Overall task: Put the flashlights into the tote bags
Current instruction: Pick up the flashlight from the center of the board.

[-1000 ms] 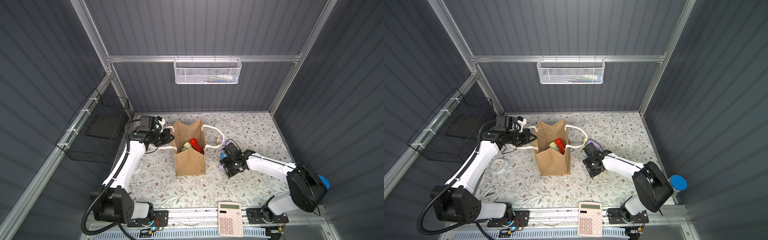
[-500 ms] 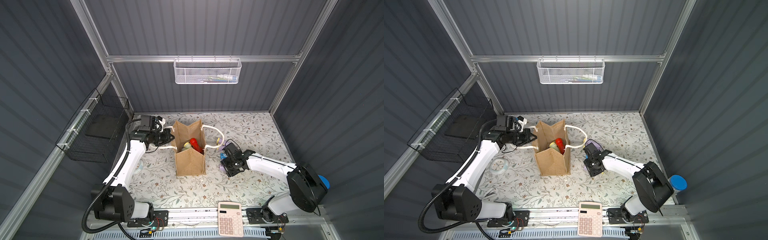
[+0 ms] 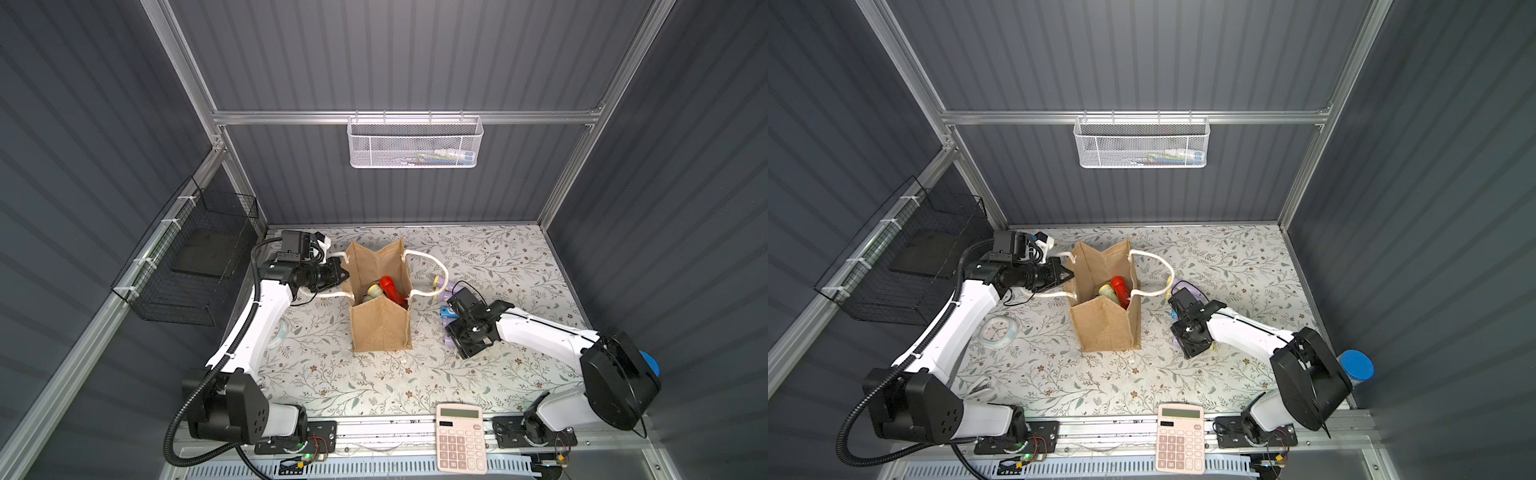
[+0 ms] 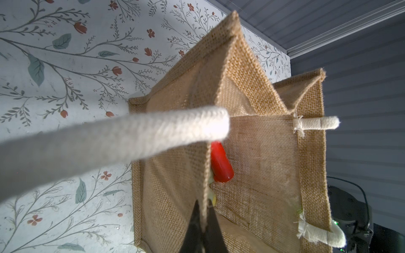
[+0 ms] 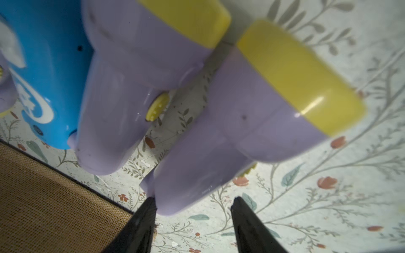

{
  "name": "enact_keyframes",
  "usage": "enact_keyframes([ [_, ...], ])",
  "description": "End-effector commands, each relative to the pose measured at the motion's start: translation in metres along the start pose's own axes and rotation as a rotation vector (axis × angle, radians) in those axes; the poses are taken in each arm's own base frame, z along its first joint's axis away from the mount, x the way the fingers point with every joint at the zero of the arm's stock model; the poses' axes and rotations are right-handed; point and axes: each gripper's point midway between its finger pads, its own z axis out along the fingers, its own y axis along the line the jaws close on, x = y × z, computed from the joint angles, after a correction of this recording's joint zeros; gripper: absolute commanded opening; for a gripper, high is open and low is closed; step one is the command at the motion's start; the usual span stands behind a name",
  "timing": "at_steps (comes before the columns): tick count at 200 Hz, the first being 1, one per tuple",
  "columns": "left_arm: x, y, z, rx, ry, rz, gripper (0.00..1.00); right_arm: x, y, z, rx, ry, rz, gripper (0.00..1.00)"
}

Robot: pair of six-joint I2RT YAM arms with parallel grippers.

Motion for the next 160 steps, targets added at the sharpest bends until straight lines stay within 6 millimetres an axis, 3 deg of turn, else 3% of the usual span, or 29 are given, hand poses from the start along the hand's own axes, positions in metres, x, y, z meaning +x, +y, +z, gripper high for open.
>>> enact_keyframes([
  [1,-0.01,-0.011,-0.011,0.026,-0.035,0.041,0.0,-0.009,-0.034,0.014,0.14,-0.03,-0.008,0.59],
  [64,-0.01,-0.009,-0.009,0.019,-0.029,0.04,0.0,-0.016,-0.021,0.003,0.07,-0.072,0.032,0.61],
  [133,-0.01,-0.01,-0.011,0.017,-0.033,0.043,0.0,0.004,-0.038,0.036,0.174,0.046,0.043,0.59],
  [160,-0.01,-0.009,-0.011,0.012,-0.035,0.043,0.0,0.004,-0.036,0.035,0.167,0.046,0.036,0.55],
])
